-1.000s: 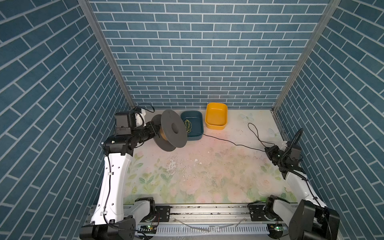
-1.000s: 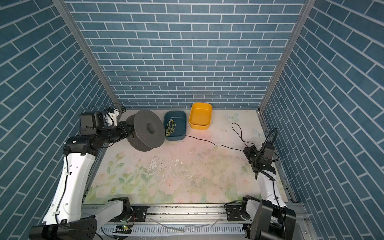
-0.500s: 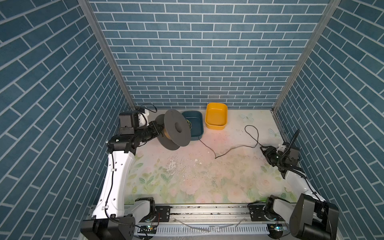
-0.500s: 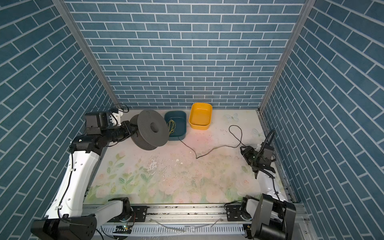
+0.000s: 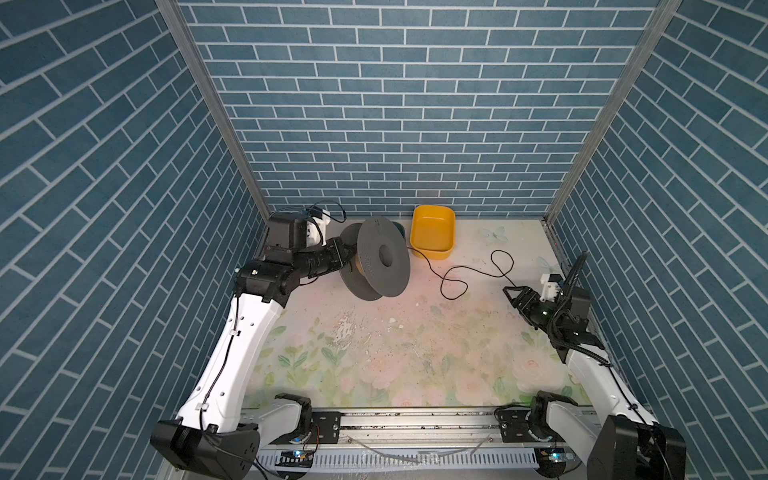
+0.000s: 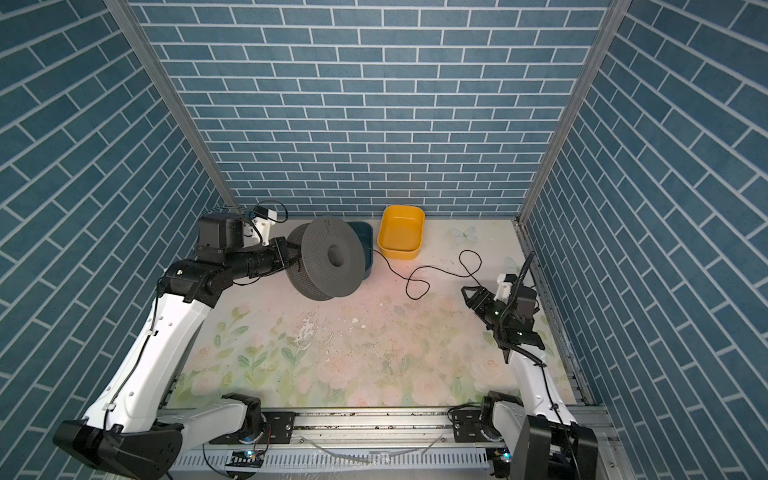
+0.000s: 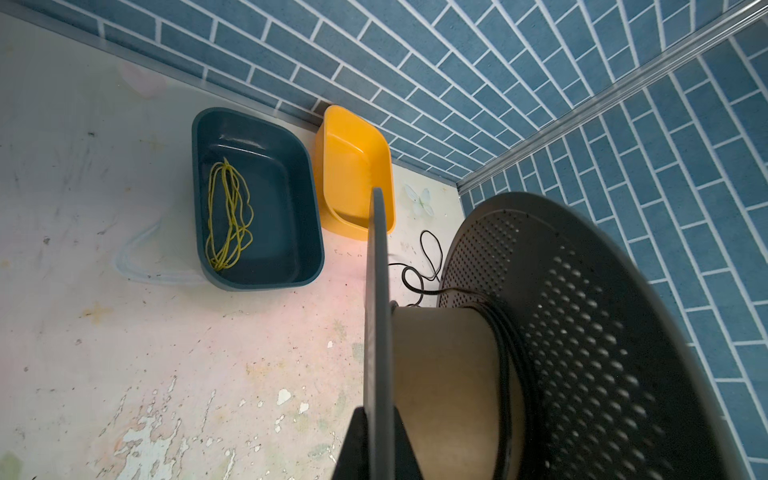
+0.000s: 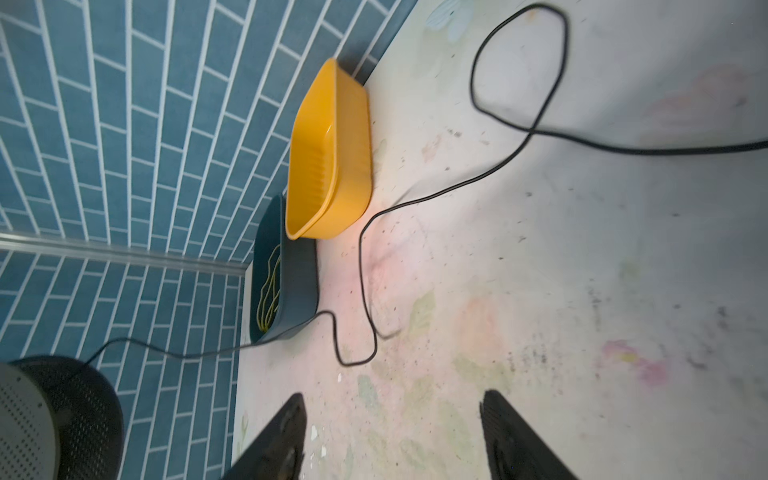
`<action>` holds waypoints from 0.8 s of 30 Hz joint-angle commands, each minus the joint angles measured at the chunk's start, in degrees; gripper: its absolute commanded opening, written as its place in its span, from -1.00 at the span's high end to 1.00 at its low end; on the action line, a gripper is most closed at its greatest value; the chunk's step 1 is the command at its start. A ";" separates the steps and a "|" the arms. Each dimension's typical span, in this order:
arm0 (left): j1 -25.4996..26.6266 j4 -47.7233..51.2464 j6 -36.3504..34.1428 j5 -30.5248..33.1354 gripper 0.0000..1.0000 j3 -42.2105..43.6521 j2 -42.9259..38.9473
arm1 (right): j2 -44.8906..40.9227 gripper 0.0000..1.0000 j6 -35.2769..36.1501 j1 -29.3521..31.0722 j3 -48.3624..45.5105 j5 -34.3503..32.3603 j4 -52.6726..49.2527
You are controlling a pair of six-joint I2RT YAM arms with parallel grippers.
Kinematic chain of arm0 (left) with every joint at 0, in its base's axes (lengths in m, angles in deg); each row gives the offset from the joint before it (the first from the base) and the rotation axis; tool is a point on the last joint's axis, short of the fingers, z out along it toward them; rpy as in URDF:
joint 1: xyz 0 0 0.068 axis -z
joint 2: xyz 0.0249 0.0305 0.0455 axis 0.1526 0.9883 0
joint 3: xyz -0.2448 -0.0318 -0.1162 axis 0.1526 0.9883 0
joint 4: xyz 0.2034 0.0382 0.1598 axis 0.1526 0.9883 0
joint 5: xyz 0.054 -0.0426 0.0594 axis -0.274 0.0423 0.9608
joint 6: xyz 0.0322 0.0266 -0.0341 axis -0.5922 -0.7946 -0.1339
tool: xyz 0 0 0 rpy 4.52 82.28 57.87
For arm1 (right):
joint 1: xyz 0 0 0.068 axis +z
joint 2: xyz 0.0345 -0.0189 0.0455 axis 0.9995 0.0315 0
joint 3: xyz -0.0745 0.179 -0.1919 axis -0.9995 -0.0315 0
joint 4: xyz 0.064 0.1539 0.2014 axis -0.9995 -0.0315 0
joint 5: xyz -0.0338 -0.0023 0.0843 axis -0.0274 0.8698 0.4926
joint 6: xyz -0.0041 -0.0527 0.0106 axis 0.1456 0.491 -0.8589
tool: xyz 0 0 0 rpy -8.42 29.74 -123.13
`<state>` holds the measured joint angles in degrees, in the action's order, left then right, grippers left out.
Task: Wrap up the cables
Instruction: 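Release the cable and draw the right gripper back while the left tilts the spool, then reach the right gripper to the loose black cable and grasp it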
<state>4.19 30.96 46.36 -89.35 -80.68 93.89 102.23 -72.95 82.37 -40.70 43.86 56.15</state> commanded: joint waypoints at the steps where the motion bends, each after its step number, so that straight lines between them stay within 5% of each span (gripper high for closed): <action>1: 1.75 -3.99 1.01 0.34 1.00 -3.03 0.16 | -0.66 -0.34 3.15 3.07 2.84 1.17 4.82; 24: 3.29 -3.88 2.55 -0.56 1.00 -3.72 0.18 | 22.05 -0.32 26.64 26.22 16.55 -3.86 17.38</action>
<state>7.17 30.56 47.85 -88.39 -81.79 95.14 122.23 -52.54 107.28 -26.97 42.26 69.59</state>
